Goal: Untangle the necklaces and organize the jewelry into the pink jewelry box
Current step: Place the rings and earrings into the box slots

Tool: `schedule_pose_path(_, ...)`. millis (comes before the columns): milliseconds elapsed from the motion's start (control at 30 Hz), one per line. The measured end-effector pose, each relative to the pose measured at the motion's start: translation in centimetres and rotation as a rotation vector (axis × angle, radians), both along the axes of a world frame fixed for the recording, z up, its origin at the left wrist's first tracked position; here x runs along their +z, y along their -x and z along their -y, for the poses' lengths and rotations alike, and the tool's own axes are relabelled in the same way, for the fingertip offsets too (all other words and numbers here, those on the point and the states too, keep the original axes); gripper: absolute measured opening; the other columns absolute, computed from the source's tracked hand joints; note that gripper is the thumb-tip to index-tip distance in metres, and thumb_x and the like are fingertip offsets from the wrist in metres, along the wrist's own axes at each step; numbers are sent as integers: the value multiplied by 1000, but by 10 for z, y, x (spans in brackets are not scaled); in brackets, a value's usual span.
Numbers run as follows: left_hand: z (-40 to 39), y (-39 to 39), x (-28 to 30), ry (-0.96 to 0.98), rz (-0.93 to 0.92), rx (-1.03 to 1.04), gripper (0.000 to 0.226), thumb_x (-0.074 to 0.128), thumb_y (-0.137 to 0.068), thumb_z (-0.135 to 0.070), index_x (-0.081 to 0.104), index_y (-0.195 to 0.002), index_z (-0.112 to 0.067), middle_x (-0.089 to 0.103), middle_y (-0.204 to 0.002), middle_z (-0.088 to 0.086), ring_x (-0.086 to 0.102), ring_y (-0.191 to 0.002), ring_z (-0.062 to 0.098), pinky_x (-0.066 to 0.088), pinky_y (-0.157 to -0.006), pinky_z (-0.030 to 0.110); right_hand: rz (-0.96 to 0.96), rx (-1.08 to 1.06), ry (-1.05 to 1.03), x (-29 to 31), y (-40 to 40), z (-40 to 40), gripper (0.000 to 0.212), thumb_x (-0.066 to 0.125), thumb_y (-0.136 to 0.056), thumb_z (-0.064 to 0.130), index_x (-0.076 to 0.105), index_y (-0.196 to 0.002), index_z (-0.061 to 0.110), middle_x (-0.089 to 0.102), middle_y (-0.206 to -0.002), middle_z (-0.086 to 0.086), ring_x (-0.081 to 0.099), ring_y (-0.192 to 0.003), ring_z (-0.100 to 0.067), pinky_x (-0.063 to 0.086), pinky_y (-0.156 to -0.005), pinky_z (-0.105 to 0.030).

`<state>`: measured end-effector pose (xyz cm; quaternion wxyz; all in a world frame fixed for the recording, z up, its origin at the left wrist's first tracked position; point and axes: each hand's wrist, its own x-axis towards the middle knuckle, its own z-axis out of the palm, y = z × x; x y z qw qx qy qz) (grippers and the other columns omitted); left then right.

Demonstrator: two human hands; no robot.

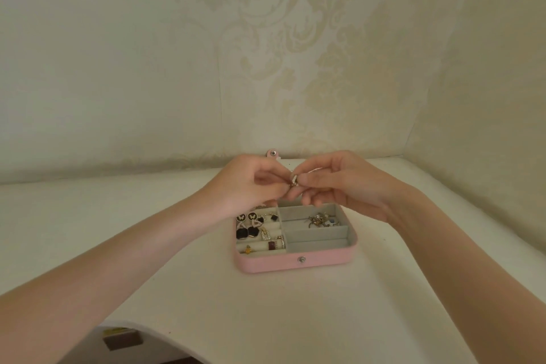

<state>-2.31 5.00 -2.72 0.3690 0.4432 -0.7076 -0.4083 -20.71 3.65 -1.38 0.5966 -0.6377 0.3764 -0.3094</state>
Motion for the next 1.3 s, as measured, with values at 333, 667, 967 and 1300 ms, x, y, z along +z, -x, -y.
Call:
schedule_pose_path(333, -5, -14, 1, -263, -182, 27, 8, 64, -84, -19, 71, -85, -14, 73, -85, 3, 66, -75, 6, 51, -65, 16, -10, 3, -3, 2, -11, -2, 4, 60, -84, 6, 60, -88, 7, 68, -71, -7, 60, -61, -13, 47, -56, -19)
schedule_pose_path(667, -10, -13, -2, -223, -41, 73, 13, 66, -84, -18, 68, -71, -15, 69, -63, -5, 63, -58, 1, 46, -54, 10, -313, -92, 268, 8, -20, -12, 13, 70, -76, -5, 63, -84, 3, 63, -71, -10, 55, -53, -7, 47, -57, -14)
schedule_pose_path(967, -10, -32, -8, 26, 228, 89, 13, 71, -80, -13, 70, -70, -21, 70, -69, -7, 60, -62, -3, 46, -66, 14, -388, -148, 144, -3, -27, -19, 10, 67, -78, -7, 69, -81, 1, 65, -69, -10, 61, -53, -9, 51, -56, -15)
schedule_pose_path(1300, -3, -38, -6, 175, 494, 15, 17, 71, -79, -19, 68, -71, -34, 66, -74, -6, 49, -59, 1, 33, -53, 12, -438, -185, -19, -10, -31, -18, 11, 68, -77, -7, 69, -76, 4, 65, -64, -7, 60, -50, -8, 52, -55, -14)
